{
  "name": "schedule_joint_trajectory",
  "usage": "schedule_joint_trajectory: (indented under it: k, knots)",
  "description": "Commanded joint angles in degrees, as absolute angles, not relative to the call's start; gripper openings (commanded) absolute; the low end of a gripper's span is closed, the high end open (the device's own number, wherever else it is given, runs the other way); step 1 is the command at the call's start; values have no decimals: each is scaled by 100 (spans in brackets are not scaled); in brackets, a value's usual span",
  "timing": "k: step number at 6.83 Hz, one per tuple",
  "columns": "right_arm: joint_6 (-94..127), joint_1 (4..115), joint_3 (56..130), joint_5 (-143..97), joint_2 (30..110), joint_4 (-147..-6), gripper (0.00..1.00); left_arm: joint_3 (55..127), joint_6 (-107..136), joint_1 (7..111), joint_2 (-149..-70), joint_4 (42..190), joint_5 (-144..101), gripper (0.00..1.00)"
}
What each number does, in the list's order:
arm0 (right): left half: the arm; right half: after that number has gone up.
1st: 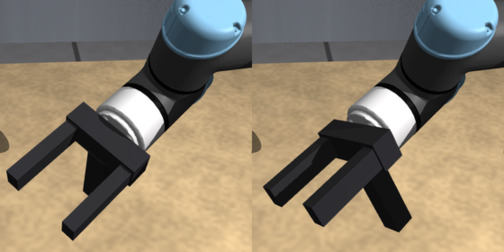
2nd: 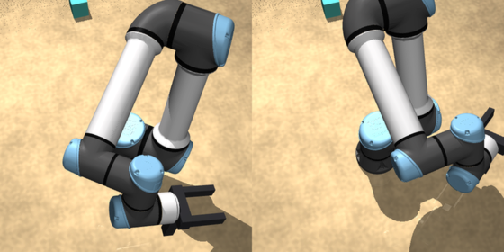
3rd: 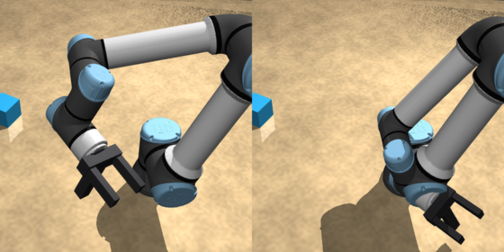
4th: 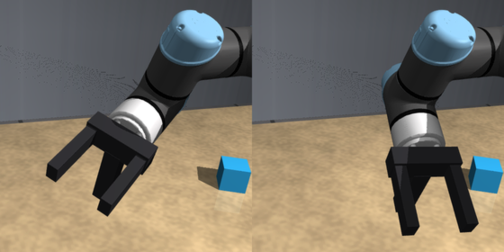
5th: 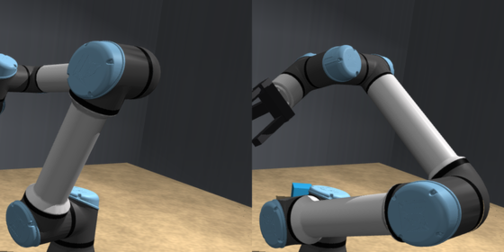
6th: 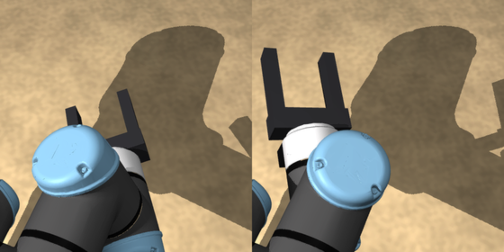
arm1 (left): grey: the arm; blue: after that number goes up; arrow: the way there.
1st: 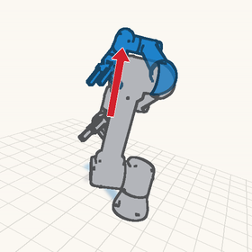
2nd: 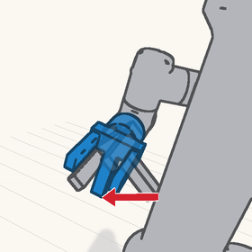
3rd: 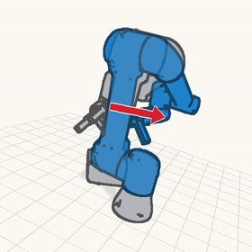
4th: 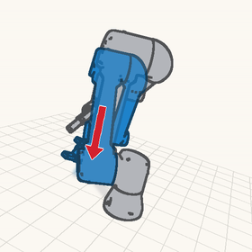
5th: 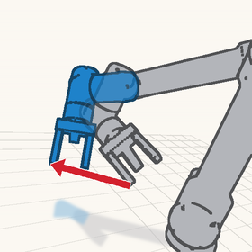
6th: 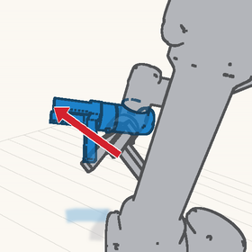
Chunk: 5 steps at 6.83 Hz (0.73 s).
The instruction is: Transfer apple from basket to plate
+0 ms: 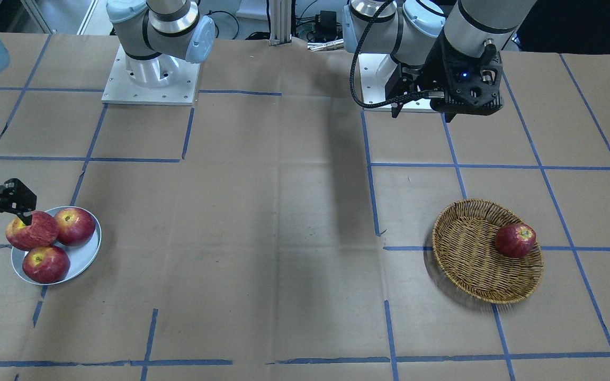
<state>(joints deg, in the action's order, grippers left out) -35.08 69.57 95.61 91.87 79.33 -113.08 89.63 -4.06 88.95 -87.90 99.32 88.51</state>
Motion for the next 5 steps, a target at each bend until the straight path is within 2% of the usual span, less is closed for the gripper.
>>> schedule_joint_trajectory:
  k: [1,3,5]
  knots:
    - [-2923,7494,9072,9202,8435,-10217,100,8965,-413,8895,-8789,9932,8851,99]
    - [-1554,8232,9053,9211,9032,-9462,100,8965,-413,8895,-8789,9932,8851,99]
    - [-592,8997,9070,9185,9246,-8879,100,8965,-413,8895,-8789,9932,8851,99]
